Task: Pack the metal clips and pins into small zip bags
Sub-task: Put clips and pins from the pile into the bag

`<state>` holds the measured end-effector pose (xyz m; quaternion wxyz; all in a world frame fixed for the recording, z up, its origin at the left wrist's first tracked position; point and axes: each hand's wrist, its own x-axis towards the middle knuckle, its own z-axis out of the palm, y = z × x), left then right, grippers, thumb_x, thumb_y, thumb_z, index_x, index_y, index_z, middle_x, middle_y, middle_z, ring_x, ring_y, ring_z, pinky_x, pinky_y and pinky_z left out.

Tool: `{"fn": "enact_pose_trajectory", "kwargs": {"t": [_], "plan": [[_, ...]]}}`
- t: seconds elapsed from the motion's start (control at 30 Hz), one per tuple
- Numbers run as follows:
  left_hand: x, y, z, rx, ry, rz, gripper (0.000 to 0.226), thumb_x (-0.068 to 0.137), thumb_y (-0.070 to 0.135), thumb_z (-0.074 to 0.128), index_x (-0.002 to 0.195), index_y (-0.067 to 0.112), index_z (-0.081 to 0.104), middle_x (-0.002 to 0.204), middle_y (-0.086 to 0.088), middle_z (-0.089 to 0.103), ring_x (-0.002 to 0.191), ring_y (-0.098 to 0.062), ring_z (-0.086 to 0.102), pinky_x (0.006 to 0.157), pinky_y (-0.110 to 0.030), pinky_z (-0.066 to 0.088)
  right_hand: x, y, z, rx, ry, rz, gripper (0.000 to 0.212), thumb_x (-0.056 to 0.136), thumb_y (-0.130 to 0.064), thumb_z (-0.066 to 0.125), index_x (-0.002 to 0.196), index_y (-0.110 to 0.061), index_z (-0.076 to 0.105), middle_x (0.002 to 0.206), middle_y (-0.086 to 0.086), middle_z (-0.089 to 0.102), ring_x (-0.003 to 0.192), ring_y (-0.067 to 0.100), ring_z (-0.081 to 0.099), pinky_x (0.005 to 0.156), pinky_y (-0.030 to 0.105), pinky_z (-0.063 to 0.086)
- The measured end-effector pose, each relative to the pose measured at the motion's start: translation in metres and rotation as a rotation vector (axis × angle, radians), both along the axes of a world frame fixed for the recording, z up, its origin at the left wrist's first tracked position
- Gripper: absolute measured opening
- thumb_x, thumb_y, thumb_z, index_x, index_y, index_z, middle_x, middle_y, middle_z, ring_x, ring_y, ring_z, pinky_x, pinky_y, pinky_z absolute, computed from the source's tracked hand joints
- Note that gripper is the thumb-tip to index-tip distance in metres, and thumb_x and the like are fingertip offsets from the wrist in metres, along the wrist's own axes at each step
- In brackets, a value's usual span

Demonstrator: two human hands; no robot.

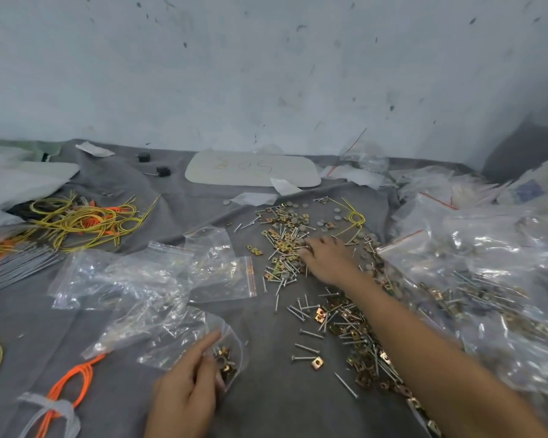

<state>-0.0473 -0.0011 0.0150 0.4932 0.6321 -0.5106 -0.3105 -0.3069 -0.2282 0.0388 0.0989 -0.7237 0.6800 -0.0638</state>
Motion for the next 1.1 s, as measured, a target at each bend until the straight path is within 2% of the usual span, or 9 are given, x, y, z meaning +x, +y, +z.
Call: {"fn": "enact_pose_trajectory", "kwargs": {"t": [0.13, 0.23, 0.37, 0.47, 0.53, 0.6, 0.73, 0.9, 1.1], "plan": [[0.001, 0.000, 0.000, 0.001, 0.015, -0.026, 0.044, 0.097, 0.002, 0.056, 0.111, 0.040, 0.073, 0.060, -0.002, 0.068, 0.052, 0.000, 0.057, 0.060, -0.012, 0.047, 0.025, 0.050, 0.003, -0.012, 0.073, 0.149, 0.050, 0.103, -0.052, 0.030, 0.146, -0.027, 0.038, 0.146, 0.010, 0.045, 0.133, 0.034, 0.040, 0.110, 0.048, 0.035], [0.002, 0.002, 0.000, -0.011, -0.001, -0.029, 0.044, 0.098, 0.006, 0.056, 0.111, 0.045, 0.070, 0.062, 0.002, 0.069, 0.052, 0.001, 0.056, 0.057, -0.010, 0.045, 0.041, 0.093, 0.004, -0.013, 0.072, 0.259, 0.045, 0.104, -0.049, 0.032, 0.143, -0.027, 0.040, 0.139, 0.008, 0.048, 0.125, 0.032, 0.042, 0.105, 0.046, 0.037], [0.002, 0.001, -0.003, -0.002, 0.003, -0.043, 0.040, 0.099, 0.009, 0.054, 0.116, 0.041, 0.070, 0.063, 0.002, 0.068, 0.054, -0.003, 0.057, 0.058, -0.016, 0.048, 0.048, 0.132, 0.012, -0.018, -0.121, 0.336, 0.036, 0.103, -0.035, 0.050, 0.138, -0.026, 0.051, 0.131, 0.006, 0.055, 0.119, 0.028, 0.047, 0.103, 0.040, 0.038], [0.003, 0.001, -0.003, 0.001, -0.026, -0.056, 0.036, 0.100, 0.011, 0.055, 0.120, 0.038, 0.069, 0.065, 0.004, 0.069, 0.057, -0.003, 0.059, 0.064, -0.025, 0.051, 0.043, 0.145, 0.023, -0.078, -0.359, 0.225, 0.026, 0.100, -0.019, 0.058, 0.124, -0.023, 0.065, 0.119, 0.000, 0.068, 0.102, 0.015, 0.064, 0.094, 0.033, 0.050], [0.002, 0.003, 0.000, -0.020, -0.035, -0.062, 0.032, 0.098, 0.021, 0.054, 0.121, 0.038, 0.068, 0.066, 0.007, 0.069, 0.059, -0.004, 0.061, 0.065, -0.028, 0.052, 0.035, 0.150, 0.028, -0.046, -0.517, 0.107, 0.018, 0.100, -0.018, 0.059, 0.114, -0.025, 0.068, 0.108, -0.007, 0.072, 0.081, 0.006, 0.069, 0.075, 0.026, 0.056], [0.001, 0.005, 0.003, -0.031, -0.026, -0.065, 0.035, 0.093, 0.028, 0.050, 0.122, 0.038, 0.068, 0.066, 0.007, 0.069, 0.057, -0.005, 0.060, 0.063, -0.027, 0.051, 0.025, 0.151, 0.028, -0.052, -0.542, 0.034, 0.017, 0.099, -0.020, 0.061, 0.113, -0.027, 0.068, 0.106, -0.013, 0.069, 0.086, 0.004, 0.066, 0.071, 0.019, 0.050], [0.000, 0.005, 0.002, -0.049, -0.040, -0.075, 0.037, 0.100, 0.009, 0.052, 0.123, 0.034, 0.068, 0.063, 0.006, 0.067, 0.057, -0.004, 0.059, 0.064, -0.028, 0.050, 0.014, 0.152, 0.027, -0.064, -0.526, -0.024, 0.019, 0.099, -0.022, 0.061, 0.117, -0.027, 0.067, 0.109, -0.012, 0.065, 0.097, 0.005, 0.060, 0.070, 0.010, 0.039], [0.000, 0.005, 0.003, -0.058, -0.053, -0.086, 0.040, 0.099, 0.007, 0.052, 0.122, 0.035, 0.067, 0.064, 0.007, 0.068, 0.059, -0.004, 0.060, 0.064, -0.028, 0.049, 0.010, 0.152, 0.027, -0.030, -0.623, -0.111, 0.028, 0.101, -0.011, 0.050, 0.115, -0.033, 0.062, 0.117, -0.009, 0.059, 0.091, 0.004, 0.062, 0.066, 0.018, 0.047], [0.001, 0.006, 0.001, -0.071, -0.037, -0.088, 0.040, 0.099, 0.007, 0.051, 0.120, 0.038, 0.065, 0.063, 0.008, 0.067, 0.057, -0.003, 0.059, 0.059, -0.017, 0.046, 0.000, 0.163, 0.020, -0.126, -0.712, -0.218, 0.017, 0.093, -0.018, 0.069, 0.105, -0.029, 0.063, 0.107, -0.008, 0.068, 0.089, 0.011, 0.070, 0.084, 0.038, 0.059]]}}
